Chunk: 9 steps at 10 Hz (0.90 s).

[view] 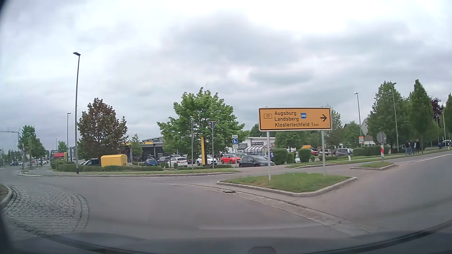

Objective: Follow the waypoints while adhering to traffic rules and regulations

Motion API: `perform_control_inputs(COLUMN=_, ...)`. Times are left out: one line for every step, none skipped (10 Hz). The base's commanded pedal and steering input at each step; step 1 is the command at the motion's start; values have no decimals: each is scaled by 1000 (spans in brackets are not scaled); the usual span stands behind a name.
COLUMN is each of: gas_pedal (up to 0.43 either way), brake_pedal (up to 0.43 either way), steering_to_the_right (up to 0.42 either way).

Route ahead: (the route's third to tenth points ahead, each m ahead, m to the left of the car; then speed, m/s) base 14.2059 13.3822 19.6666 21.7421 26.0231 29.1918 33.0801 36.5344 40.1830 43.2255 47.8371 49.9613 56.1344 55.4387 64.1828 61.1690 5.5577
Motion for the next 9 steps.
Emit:
perform_control_inputs(gas_pedal=150, brake_pedal=0, steering_to_the_right=-235)
perform_control_inputs(gas_pedal=130, brake_pedal=0, steering_to_the_right=-244)
perform_control_inputs(gas_pedal=118, brake_pedal=0, steering_to_the_right=-250)
perform_control_inputs(gas_pedal=110, brake_pedal=0, steering_to_the_right=-260)
perform_control_inputs(gas_pedal=110, brake_pedal=0, steering_to_the_right=-270)
perform_control_inputs(gas_pedal=110, brake_pedal=0, steering_to_the_right=-276)
perform_control_inputs(gas_pedal=110, brake_pedal=0, steering_to_the_right=-281)
perform_control_inputs(gas_pedal=110, brake_pedal=0, steering_to_the_right=-288)
perform_control_inputs(gas_pedal=110, brake_pedal=0, steering_to_the_right=-296)
